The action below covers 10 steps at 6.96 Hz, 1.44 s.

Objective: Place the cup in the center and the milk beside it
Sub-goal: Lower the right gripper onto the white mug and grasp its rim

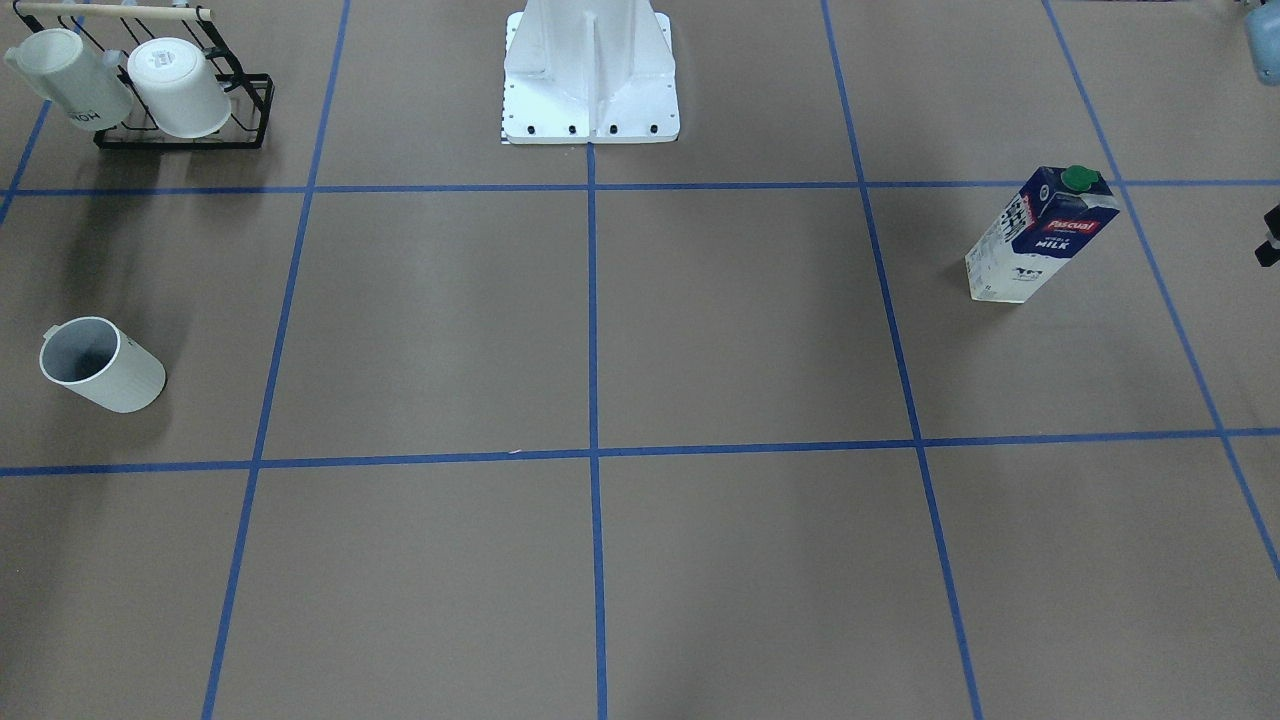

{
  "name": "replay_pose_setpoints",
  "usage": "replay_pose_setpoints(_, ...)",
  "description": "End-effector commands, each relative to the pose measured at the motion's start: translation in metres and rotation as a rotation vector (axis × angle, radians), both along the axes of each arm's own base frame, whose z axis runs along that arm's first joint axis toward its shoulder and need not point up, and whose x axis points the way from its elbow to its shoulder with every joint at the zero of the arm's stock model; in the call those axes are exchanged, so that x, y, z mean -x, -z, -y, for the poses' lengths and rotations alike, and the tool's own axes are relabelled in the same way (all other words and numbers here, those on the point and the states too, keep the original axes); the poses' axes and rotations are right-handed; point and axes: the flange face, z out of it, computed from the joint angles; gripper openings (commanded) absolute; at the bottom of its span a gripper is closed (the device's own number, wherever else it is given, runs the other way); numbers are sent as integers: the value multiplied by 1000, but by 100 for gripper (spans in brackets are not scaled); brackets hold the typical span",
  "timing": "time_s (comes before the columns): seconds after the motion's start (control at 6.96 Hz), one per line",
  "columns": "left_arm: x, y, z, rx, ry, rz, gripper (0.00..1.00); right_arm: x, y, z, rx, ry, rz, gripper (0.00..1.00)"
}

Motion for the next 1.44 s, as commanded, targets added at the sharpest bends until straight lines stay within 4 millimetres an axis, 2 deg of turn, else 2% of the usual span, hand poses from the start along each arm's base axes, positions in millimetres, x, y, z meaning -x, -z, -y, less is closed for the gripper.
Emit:
replay_pose_setpoints(0.0,-1,-1,0,2,-1,0,98,27,0,2,-8,35,1,98)
replay_pose_setpoints(0.14,-1,-2,0,3,-2,1,98,30,-5,1,7,40,4,99)
replay_pose_setpoints(0.29,-1,-3,0,5,-1,1,98,44,-1,4,0,63,7,99)
replay_pose_setpoints(0.58,-1,-3,0,5,-1,1,98,58,0,11,1,83,10,99)
replay_pose_setpoints(0.86,-1,-3,0,5,-1,-1,98,76,-11,25,21,104,2,99)
replay_pose_setpoints(1.29,-1,2,4,-3,0,-2,98,82,-15,26,33,113,0,95)
